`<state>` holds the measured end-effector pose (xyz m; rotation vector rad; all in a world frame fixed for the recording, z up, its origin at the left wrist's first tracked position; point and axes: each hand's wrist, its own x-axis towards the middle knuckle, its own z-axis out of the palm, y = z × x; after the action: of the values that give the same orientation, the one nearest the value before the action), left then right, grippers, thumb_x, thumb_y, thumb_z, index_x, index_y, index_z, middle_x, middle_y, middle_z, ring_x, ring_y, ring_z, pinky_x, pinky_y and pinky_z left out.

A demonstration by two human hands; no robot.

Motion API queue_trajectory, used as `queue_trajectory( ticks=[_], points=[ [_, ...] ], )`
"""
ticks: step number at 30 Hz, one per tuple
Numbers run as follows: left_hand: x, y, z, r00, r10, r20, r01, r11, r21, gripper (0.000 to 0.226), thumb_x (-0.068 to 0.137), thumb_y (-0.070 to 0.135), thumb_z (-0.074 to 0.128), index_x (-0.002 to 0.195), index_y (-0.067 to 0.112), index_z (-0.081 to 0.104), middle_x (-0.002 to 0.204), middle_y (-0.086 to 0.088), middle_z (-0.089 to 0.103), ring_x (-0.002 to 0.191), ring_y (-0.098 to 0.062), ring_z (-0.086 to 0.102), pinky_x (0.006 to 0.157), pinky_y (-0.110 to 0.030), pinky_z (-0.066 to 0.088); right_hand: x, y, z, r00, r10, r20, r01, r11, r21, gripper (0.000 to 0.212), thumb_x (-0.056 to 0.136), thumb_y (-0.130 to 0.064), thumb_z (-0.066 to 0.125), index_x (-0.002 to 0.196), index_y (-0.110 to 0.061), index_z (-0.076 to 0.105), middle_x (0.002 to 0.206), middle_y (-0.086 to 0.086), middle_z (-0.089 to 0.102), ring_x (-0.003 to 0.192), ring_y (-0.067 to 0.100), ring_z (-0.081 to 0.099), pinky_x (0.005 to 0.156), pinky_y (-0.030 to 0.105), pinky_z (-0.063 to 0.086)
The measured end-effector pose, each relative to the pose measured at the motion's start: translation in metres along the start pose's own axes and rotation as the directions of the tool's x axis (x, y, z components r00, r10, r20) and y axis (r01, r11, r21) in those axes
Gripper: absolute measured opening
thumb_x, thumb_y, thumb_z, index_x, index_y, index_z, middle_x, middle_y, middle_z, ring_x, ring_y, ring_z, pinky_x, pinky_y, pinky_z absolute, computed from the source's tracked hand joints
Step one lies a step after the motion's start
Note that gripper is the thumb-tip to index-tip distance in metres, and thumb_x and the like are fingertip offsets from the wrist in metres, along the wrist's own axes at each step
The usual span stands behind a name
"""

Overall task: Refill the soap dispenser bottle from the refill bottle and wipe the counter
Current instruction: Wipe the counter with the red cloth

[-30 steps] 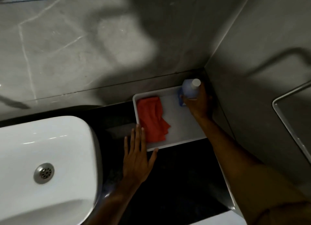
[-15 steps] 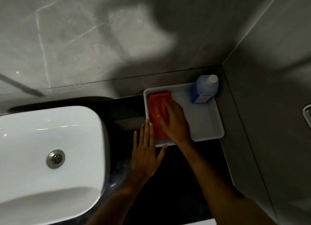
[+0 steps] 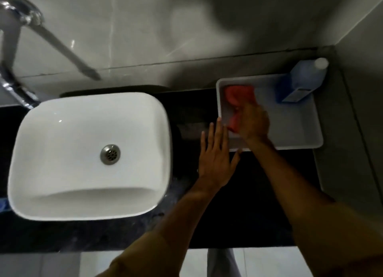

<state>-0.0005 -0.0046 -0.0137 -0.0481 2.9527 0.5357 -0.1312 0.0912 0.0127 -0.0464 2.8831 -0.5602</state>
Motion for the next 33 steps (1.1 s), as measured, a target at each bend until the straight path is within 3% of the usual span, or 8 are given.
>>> queue_trajectory(
  ticks=[5,9,12,14,17,25,29,33],
  points=[
    [-0.073,-0.007,-0.022,0.997,0.080,-0.016,-0.081,0.993,-0.081,0.068,0.106,0.045,0.039,0.160,0.005,0.028,0.171,-0.017,0.019,0.161,-0.031,0.011,0.129,-0.052,0.016,-0.080,-0.001,-0.045,0.954,0.032,-0.299,0.034,0.977,0.212,0.051,0.106,-0.029,0.046,0.157,-0.029,0.042,0.140,0.019,0.063,0.116,0.044,0.064,0.100,0.050,0.050],
    [-0.183,-0.045,-0.010,0.988,0.154,-0.032,-0.155,0.987,-0.041,0.060,0.106,0.043,0.042,0.156,0.010,0.041,0.165,-0.014,0.036,0.156,-0.031,0.029,0.124,-0.051,0.032,-0.193,0.002,-0.024,0.983,-0.089,-0.161,0.121,0.972,0.203,0.052,0.107,-0.026,0.045,0.156,-0.041,0.034,0.133,0.022,0.066,0.106,0.046,0.068,0.098,0.054,0.055],
    [-0.254,-0.098,0.007,0.998,0.053,0.025,-0.053,0.999,0.003,0.062,0.107,0.047,0.034,0.161,0.016,0.031,0.170,-0.011,0.027,0.159,-0.028,0.021,0.125,-0.052,0.029,-0.270,0.008,0.029,0.991,-0.117,0.060,0.117,0.993,0.007,0.053,0.105,-0.016,0.050,0.156,-0.030,0.043,0.139,0.021,0.064,0.102,0.049,0.069,0.089,0.057,0.057],
    [-0.295,-0.139,0.016,1.000,-0.013,0.025,0.013,1.000,0.027,0.064,0.107,0.047,0.032,0.163,0.016,0.024,0.173,-0.009,0.017,0.161,-0.026,0.012,0.128,-0.052,0.022,-0.308,0.004,0.072,0.987,-0.080,0.143,0.084,0.996,-0.020,0.053,0.107,-0.020,0.050,0.159,-0.023,0.040,0.159,0.015,0.047,0.129,0.047,0.059,0.100,0.059,0.054],
    [-0.350,-0.193,0.026,0.995,-0.100,0.017,0.099,0.993,0.058,0.071,0.106,0.047,0.037,0.165,0.014,0.015,0.174,-0.011,0.005,0.162,-0.026,0.003,0.130,-0.053,0.016,-0.334,-0.008,0.114,0.999,-0.006,0.034,0.006,1.000,0.020,0.055,0.110,-0.029,0.044,0.163,-0.021,0.030,0.172,0.010,0.023,0.158,0.035,0.025,0.114,0.055,0.044],
    [-0.390,-0.242,0.045,0.993,-0.120,0.020,0.114,0.978,0.176,0.081,0.104,0.056,0.034,0.165,0.011,0.006,0.174,-0.015,-0.001,0.162,-0.029,-0.001,0.131,-0.053,0.010,-0.339,-0.093,0.191,0.986,-0.021,-0.163,0.010,0.998,-0.064,0.056,0.113,-0.032,0.032,0.165,-0.015,0.019,0.172,0.022,0.009,0.162,0.038,0.006,0.133,0.049,0.008],
    [-0.392,-0.240,0.049,0.993,-0.122,-0.005,0.121,0.979,0.165,0.082,0.104,0.059,0.032,0.165,0.011,0.004,0.174,-0.015,-0.002,0.162,-0.029,-0.001,0.131,-0.054,0.010,-0.403,-0.072,0.202,0.972,-0.229,-0.057,0.215,0.959,-0.184,0.064,0.111,-0.026,0.040,0.167,-0.022,0.008,0.175,0.011,0.004,0.163,0.029,0.003,0.131,0.053,0.019],
    [-0.393,-0.243,0.051,0.995,-0.098,-0.021,0.100,0.983,0.155,0.080,0.104,0.056,0.032,0.165,0.011,0.004,0.174,-0.013,-0.003,0.162,-0.029,-0.002,0.130,-0.054,0.013,-0.391,-0.050,0.183,0.990,-0.035,-0.134,0.014,0.987,-0.159,0.058,0.112,-0.026,0.038,0.166,-0.018,0.019,0.173,0.017,0.012,0.161,0.036,0.012,0.127,0.056,0.024]
  ],
)
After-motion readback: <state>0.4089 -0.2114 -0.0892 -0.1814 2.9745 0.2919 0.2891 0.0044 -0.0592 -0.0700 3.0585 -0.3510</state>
